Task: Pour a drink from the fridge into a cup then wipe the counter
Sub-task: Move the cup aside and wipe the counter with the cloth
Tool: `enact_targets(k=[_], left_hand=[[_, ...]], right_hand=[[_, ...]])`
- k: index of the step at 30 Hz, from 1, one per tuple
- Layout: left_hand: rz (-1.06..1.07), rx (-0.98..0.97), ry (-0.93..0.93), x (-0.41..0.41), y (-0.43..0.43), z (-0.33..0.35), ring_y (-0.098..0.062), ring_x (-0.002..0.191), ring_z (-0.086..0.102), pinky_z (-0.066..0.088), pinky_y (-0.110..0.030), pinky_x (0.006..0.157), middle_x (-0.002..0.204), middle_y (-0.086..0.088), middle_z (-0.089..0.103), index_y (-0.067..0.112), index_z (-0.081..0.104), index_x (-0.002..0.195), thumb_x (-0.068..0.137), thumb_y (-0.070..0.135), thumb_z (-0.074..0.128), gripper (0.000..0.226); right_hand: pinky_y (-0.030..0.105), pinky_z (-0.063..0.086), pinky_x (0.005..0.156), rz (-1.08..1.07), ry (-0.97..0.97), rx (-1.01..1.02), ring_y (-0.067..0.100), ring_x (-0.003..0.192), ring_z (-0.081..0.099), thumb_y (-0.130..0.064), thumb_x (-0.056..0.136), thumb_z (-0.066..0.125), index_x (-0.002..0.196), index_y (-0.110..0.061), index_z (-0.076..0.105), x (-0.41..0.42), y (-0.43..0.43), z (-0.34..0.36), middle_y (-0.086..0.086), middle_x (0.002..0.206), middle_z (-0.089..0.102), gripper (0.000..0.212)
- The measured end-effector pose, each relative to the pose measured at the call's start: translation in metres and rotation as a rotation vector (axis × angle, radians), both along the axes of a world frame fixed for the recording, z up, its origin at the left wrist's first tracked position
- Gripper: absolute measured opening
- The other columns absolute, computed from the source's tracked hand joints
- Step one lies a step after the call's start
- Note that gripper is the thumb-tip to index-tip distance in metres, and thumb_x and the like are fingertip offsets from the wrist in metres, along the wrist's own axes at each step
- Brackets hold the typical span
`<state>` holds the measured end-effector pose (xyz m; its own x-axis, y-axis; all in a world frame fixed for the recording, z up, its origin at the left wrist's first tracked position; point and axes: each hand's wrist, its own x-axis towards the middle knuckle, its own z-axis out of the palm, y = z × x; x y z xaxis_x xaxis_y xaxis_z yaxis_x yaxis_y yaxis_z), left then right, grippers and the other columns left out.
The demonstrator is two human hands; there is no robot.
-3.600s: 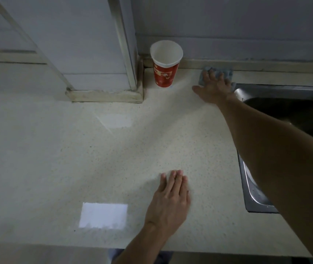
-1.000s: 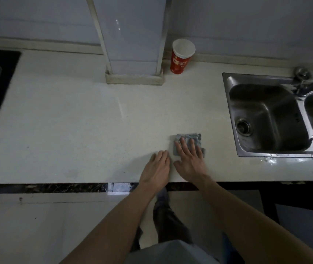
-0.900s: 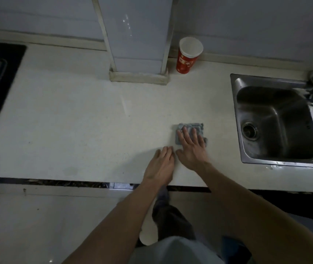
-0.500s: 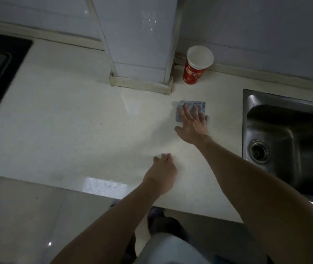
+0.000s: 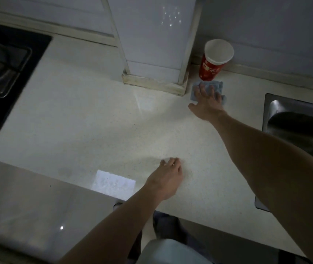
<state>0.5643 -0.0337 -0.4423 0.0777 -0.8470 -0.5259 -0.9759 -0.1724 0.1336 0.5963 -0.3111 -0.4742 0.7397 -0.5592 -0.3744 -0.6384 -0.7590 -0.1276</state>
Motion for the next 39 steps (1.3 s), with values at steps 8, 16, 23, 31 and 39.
enact_targets(k=[8,16,23,31,39], left_hand=[[0.063,-0.039,0.064,0.000,0.002,-0.005,-0.032,0.150,0.013,0.015,-0.049,0.123,0.162,-0.019,0.013,-0.003,0.018,0.153,0.099,0.005,0.043,0.060],[0.068,-0.059,0.061,-0.002,0.005,-0.008,-0.033,0.150,0.012,0.015,-0.049,0.123,0.162,-0.019,0.013,-0.003,0.019,0.153,0.099,0.008,0.043,0.060],[0.066,-0.090,0.015,-0.008,0.009,-0.010,-0.035,0.149,0.013,0.017,-0.050,0.122,0.161,-0.019,0.013,-0.003,0.023,0.151,0.099,0.014,0.040,0.058],[0.137,-0.141,0.076,-0.010,0.036,-0.004,-0.028,0.141,0.029,0.029,-0.043,0.117,0.154,-0.014,0.027,0.004,0.035,0.146,0.096,0.013,0.044,0.051],[0.129,-0.087,0.044,-0.002,0.098,0.002,-0.031,0.144,0.021,0.023,-0.042,0.118,0.157,-0.017,0.021,0.003,0.036,0.145,0.097,0.020,0.042,0.051]], right_hand=[[0.054,0.003,0.116,-0.011,0.002,-0.009,0.034,0.148,-0.006,-0.052,0.094,0.038,0.154,-0.027,0.005,0.011,-0.010,-0.001,0.001,0.163,-0.002,0.073],[0.054,-0.003,0.117,-0.032,-0.002,0.013,0.037,0.148,-0.011,-0.053,0.092,0.041,0.154,-0.026,0.001,0.015,0.001,-0.006,0.003,0.163,-0.007,0.078],[0.051,-0.007,0.117,0.039,-0.010,0.011,0.037,0.147,-0.014,-0.055,0.091,0.045,0.155,-0.020,-0.004,0.004,0.032,-0.004,0.002,0.163,-0.010,0.088],[0.049,-0.008,0.118,0.099,-0.031,-0.003,0.034,0.148,-0.014,-0.053,0.091,0.047,0.156,-0.022,0.000,-0.033,0.073,-0.001,0.001,0.164,-0.006,0.086],[0.048,-0.010,0.118,0.064,-0.065,0.028,0.031,0.148,-0.013,-0.050,0.091,0.045,0.156,-0.023,0.005,-0.083,0.160,-0.004,-0.001,0.164,-0.004,0.081]])
